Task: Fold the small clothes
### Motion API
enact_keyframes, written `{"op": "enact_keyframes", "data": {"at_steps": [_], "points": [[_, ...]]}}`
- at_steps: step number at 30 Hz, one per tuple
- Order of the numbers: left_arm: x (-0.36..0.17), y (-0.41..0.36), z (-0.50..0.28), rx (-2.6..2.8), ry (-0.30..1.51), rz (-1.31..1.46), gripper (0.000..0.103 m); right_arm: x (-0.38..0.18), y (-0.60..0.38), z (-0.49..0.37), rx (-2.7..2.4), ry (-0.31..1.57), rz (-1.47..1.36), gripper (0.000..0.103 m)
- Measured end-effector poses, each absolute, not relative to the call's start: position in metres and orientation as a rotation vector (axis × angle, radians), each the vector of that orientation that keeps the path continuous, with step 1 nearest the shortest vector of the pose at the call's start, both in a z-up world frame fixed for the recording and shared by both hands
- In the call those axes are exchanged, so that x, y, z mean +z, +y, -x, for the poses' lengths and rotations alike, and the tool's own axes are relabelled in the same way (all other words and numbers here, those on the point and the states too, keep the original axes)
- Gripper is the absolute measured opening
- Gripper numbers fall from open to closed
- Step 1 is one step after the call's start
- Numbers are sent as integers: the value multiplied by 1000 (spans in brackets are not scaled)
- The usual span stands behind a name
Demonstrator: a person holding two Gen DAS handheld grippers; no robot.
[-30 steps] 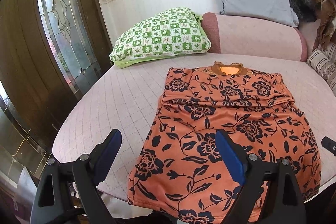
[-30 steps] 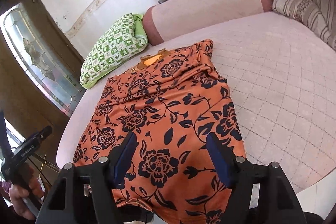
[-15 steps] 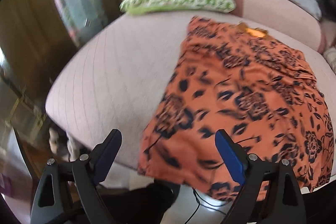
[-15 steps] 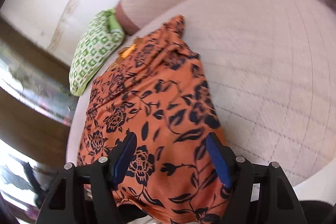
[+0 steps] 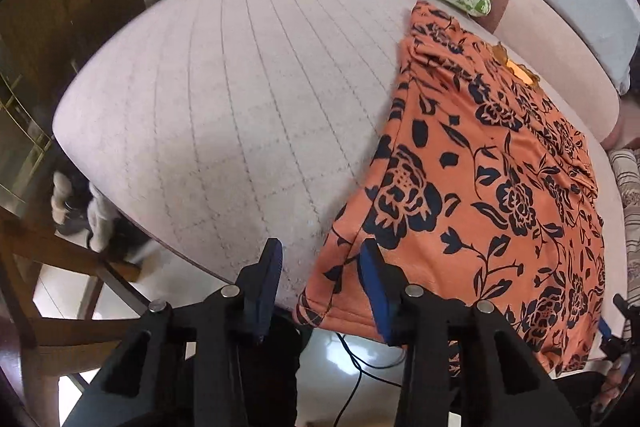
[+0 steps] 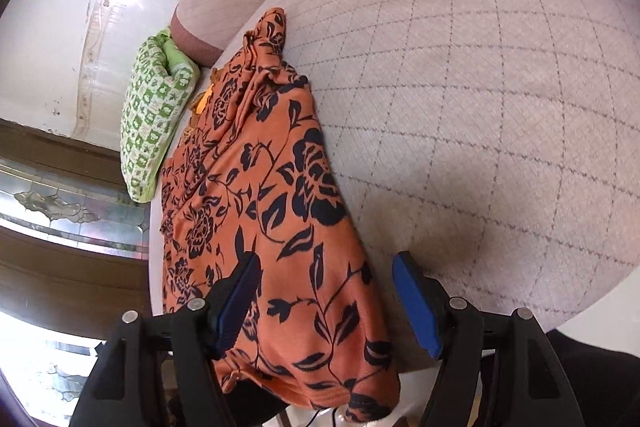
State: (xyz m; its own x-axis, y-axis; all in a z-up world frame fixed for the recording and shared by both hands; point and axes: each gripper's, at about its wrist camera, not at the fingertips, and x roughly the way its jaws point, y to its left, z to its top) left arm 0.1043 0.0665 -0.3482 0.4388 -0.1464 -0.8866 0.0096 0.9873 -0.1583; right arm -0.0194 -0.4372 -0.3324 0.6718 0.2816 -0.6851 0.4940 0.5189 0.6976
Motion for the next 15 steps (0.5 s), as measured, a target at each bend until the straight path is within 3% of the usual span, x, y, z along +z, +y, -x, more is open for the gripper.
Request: {"op": "enact_keyframes", "data": {"at_steps": [2, 5, 11, 13, 15], "points": [[-349, 66, -107, -110, 1110, 141, 42, -332, -437, 22, -126, 882, -1051, 72], [-355, 58, -111, -181, 1132, 131, 68, -334, -438, 25, -105, 897, -1069, 72], [-369, 49, -120, -234, 1144, 141, 68, -342, -436, 30, -51, 935, -1109, 72], [-366, 47, -119, -266, 1118, 134, 55, -346, -436, 32, -32, 940, -1132, 72], [-364, 43, -117, -316, 1108, 131, 30, -350, -438, 33, -15, 937, -1169, 72]]}}
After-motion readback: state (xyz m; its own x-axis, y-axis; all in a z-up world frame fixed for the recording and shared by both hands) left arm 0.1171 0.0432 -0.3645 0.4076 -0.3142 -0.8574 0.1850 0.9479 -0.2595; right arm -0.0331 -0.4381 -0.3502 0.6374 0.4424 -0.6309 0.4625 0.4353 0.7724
